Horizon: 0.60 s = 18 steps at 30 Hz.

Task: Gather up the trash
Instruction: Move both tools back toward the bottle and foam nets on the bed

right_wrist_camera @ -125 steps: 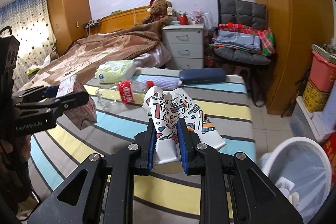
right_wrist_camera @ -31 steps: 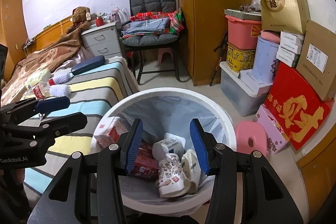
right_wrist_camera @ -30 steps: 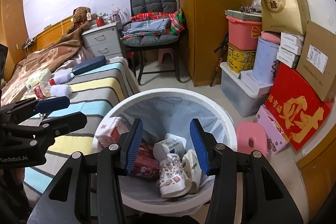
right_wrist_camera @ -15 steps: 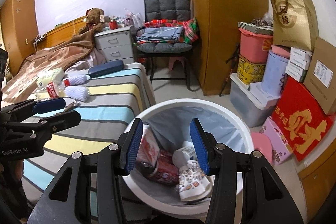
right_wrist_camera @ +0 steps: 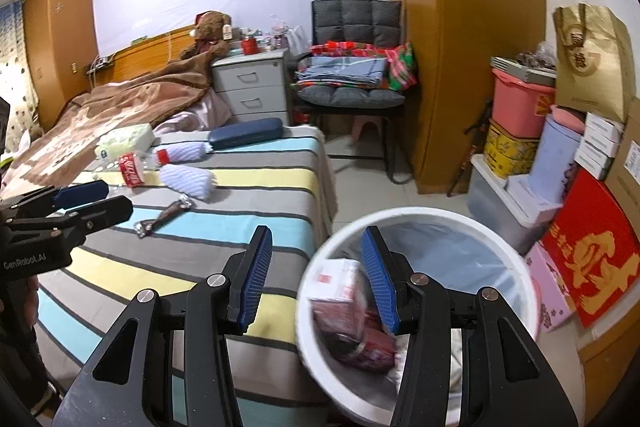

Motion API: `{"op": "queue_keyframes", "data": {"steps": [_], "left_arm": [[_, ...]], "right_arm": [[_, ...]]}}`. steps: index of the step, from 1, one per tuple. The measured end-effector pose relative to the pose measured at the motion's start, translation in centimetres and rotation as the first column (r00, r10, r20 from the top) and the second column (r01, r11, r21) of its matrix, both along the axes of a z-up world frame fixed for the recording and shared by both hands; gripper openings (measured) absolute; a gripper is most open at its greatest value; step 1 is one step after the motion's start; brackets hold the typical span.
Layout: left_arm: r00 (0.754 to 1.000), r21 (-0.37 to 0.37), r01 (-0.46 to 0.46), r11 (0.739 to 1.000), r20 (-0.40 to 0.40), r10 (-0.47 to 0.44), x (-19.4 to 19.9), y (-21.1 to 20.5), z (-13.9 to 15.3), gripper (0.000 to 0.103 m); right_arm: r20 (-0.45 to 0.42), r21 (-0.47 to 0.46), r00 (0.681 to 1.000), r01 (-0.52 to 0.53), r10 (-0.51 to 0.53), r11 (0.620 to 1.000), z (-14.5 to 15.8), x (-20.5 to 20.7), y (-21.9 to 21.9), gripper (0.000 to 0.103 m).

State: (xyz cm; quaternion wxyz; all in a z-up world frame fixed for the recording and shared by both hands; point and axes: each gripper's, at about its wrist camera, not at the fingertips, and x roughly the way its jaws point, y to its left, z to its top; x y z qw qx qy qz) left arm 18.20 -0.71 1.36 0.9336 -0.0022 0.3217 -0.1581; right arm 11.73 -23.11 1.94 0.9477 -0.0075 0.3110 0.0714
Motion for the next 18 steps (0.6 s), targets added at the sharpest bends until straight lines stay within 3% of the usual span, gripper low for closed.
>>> {"op": "queue_keyframes", "data": {"steps": [18], "left_arm": [[0.97,0.004,-0.242,0.97,-0.025,0.242,3.0,12.9,-1.1,0.067]], "right_arm": [[-0.05,0.011,0.985,-0.165,0.165,0.986,-0.9,4.0,6.0,0.048]]}}
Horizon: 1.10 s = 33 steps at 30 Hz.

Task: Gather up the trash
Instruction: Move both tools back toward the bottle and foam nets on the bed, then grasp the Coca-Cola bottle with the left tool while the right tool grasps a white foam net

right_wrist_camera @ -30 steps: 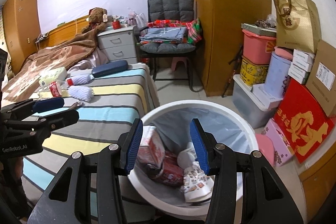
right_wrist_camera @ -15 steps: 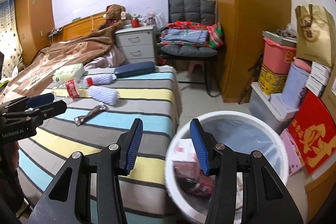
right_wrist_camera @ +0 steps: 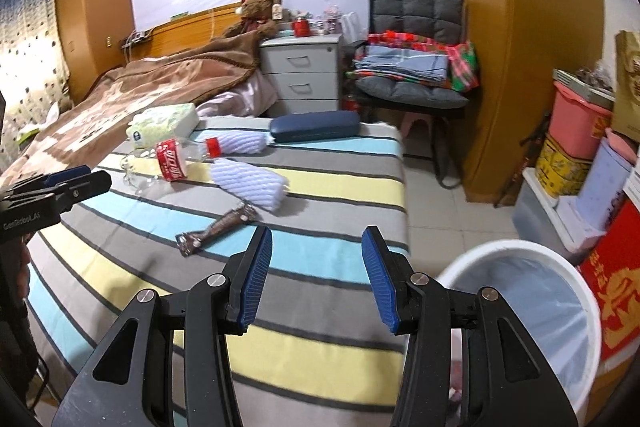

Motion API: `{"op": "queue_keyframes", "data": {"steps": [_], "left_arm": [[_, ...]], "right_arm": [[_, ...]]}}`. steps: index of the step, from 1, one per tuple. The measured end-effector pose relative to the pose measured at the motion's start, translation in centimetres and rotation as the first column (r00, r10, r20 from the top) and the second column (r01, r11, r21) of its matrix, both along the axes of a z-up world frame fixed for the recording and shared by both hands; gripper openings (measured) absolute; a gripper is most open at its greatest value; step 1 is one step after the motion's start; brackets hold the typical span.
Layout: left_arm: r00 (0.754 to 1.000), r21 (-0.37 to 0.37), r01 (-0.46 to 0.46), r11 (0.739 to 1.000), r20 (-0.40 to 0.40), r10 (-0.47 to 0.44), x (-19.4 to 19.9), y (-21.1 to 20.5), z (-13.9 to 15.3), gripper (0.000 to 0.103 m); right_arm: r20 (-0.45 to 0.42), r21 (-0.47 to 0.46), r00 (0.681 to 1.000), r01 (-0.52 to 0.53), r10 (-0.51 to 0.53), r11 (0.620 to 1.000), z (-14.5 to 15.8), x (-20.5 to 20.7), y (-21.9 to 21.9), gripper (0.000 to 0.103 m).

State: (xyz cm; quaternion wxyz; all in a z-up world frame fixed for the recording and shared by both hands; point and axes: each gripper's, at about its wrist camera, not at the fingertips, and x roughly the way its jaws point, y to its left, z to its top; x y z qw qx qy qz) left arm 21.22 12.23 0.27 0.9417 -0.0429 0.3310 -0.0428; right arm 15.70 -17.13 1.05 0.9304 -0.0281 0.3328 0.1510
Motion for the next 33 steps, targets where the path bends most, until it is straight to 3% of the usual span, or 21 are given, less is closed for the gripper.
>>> {"op": "queue_keyframes", "data": {"steps": [6,17,23,26,33], "left_arm": [[1.0,0.033,-0.028,0.999,-0.013,0.028,2.6,2.9,-0.2,0.067],[0.996,0.102,0.064,0.993,-0.071,-0.057,9.3,4.3,-1.4,0.068],[0.983,0.083,0.12,0.989,-0.152,-0.107,12.7,4.8,-3.4,0.068],[0.981,0.08,0.134,0.988,-0.152,-0.121,13.4,4.8,-3.9,0.068],[0.956,0.077,0.221,0.972,-0.212,-0.201,14.3,3.4,-5.5,0.069]], "right_arm": [[-0.023,-0.033,0.999,-0.041,0.04,0.999,-0.5,2.3,2.1,0.048],[-0.06,-0.043,0.991,-0.122,0.12,0.992,-2.1,6.7,4.6,0.048],[-0.094,-0.019,0.982,-0.164,0.161,0.986,-3.0,9.1,5.2,0.05],[-0.122,-0.015,0.969,-0.219,0.216,0.976,-3.4,9.8,5.7,0.06],[-0.149,-0.056,0.953,-0.275,0.264,0.96,-3.9,9.9,6.4,0.06]]}}
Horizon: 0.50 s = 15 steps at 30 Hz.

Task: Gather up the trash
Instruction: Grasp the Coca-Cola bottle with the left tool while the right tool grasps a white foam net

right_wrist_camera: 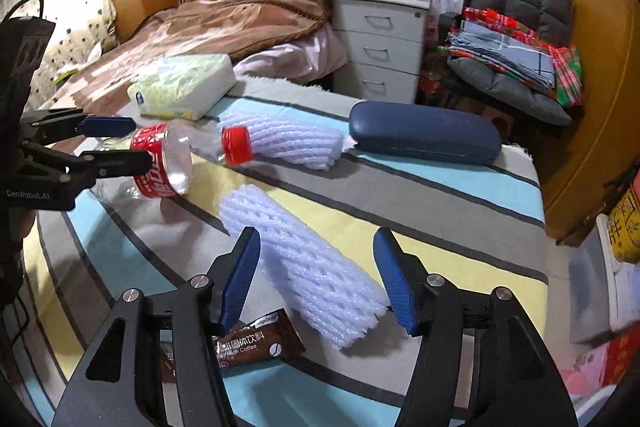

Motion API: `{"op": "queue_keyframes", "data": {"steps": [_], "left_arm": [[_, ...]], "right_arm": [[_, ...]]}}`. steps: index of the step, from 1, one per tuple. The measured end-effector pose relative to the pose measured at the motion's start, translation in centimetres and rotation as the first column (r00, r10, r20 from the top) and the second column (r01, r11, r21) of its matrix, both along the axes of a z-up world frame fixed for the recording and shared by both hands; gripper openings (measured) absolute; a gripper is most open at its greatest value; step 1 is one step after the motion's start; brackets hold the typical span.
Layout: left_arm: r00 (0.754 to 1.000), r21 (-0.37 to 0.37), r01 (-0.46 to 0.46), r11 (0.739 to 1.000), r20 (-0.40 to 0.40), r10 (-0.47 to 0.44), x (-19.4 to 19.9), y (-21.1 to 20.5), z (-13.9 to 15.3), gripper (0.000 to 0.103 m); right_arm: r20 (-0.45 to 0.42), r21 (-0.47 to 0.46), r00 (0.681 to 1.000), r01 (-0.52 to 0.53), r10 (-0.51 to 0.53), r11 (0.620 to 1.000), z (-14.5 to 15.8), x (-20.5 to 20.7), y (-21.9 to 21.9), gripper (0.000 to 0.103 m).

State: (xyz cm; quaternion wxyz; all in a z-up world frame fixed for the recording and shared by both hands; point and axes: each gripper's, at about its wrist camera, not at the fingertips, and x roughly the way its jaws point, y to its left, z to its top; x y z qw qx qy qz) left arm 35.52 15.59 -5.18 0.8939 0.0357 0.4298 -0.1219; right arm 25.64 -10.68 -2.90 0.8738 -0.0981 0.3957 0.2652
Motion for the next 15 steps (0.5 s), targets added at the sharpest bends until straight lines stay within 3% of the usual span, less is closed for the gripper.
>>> {"op": "queue_keyframes", "data": {"steps": [4,15], "left_arm": [[1.0,0.013,0.011,1.0,-0.025,-0.01,-0.6,-1.1,-0.5,0.069],[0.997,-0.041,-0.015,0.999,-0.071,0.013,0.2,-1.9,-1.3,0.069]], "right_arm": [[-0.014,-0.033,1.0,-0.01,0.009,0.999,-0.3,-0.2,-0.1,0.06],[-0.064,-0.025,0.998,0.01,-0.012,1.0,-0.9,0.8,-0.1,0.06]]}}
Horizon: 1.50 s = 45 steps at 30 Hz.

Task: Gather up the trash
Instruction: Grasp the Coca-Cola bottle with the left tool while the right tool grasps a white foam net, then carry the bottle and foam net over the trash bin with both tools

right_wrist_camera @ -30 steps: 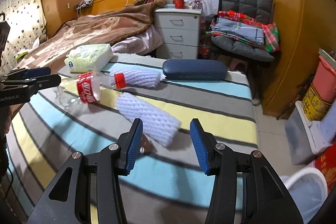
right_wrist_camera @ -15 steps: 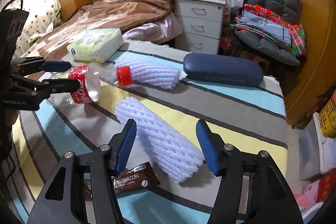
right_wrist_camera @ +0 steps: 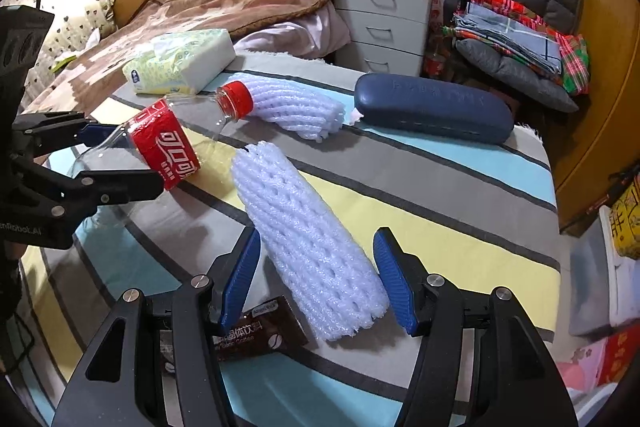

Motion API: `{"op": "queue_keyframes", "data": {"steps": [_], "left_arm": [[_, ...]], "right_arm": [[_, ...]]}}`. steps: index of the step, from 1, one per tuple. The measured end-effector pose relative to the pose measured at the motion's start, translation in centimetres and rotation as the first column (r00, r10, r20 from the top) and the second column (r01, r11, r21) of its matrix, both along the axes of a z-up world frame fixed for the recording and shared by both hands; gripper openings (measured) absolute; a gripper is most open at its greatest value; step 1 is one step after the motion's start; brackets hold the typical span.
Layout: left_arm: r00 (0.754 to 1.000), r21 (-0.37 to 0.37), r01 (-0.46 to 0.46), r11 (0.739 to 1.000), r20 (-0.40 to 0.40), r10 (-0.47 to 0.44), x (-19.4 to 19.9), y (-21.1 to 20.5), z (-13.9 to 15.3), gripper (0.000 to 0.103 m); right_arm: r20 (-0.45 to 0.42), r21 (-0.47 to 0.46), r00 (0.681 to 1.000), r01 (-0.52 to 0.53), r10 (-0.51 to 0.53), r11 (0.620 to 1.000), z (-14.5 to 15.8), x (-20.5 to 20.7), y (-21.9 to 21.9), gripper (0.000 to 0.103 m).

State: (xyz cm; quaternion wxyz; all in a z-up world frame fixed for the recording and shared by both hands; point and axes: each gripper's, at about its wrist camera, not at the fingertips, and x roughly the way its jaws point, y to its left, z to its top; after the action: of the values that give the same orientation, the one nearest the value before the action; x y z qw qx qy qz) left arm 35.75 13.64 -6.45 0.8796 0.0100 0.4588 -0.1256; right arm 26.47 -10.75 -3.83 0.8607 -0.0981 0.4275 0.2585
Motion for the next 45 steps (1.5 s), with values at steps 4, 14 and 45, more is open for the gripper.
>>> {"op": "queue_keyframes", "data": {"steps": [4,14,45], "left_arm": [[1.0,-0.019,-0.017,1.0,-0.002,0.017,0.5,-0.1,-0.2,0.069],[0.999,-0.008,-0.035,0.999,-0.033,0.035,1.1,-1.0,-0.9,0.062],[0.994,-0.03,-0.026,0.999,0.109,0.029,-6.7,-5.5,5.2,0.062]], "right_arm": [[-0.021,0.02,1.0,0.021,-0.021,1.0,-0.2,0.2,-0.2,0.057],[-0.01,0.037,0.999,0.053,-0.053,0.998,-0.2,0.1,-0.5,0.03],[0.121,0.113,0.98,0.142,-0.156,0.983,3.9,-4.8,-3.3,0.024]]}}
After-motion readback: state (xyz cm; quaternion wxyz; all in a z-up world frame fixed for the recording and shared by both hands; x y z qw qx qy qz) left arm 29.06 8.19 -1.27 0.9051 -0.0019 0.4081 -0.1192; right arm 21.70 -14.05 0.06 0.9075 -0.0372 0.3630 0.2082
